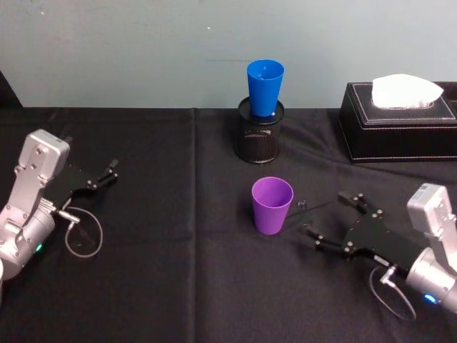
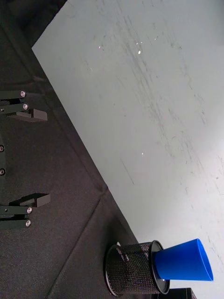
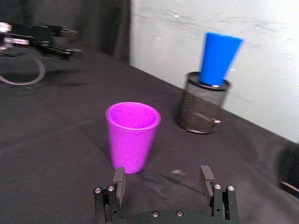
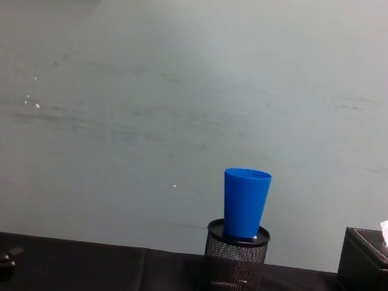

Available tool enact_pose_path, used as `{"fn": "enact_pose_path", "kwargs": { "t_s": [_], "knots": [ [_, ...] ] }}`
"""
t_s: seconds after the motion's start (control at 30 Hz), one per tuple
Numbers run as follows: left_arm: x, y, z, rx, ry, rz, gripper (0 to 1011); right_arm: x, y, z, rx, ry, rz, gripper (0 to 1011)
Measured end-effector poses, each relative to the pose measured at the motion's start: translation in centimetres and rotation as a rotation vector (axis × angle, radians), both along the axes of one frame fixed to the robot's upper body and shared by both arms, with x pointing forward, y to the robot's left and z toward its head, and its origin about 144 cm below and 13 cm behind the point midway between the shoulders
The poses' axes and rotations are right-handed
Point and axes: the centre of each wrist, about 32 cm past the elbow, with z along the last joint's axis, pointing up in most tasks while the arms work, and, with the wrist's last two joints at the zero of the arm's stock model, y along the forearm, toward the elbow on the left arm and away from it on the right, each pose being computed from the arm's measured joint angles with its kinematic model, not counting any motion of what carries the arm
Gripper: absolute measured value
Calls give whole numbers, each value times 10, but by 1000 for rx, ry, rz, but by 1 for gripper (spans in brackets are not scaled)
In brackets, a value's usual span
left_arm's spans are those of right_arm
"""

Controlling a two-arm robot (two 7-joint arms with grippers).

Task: Pick up one cup with a gripper and tap it against the other cup.

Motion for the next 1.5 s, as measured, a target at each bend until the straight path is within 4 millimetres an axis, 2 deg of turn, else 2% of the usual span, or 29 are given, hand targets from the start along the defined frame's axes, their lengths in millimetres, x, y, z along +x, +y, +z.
{"fn": "enact_pose_path", "kwargs": {
  "t_s": [0.27, 0.87, 1.5],
  "knots": [
    [0, 0, 0, 0, 0, 0, 1005, 8, 13, -3, 53, 58, 81, 1003],
    [0, 0, 0, 0, 0, 0, 1005, 31, 42, -6, 110, 105, 121, 1003],
    [0, 0, 0, 0, 0, 0, 1005, 45, 56, -12, 125, 67, 122, 1003]
  ]
}}
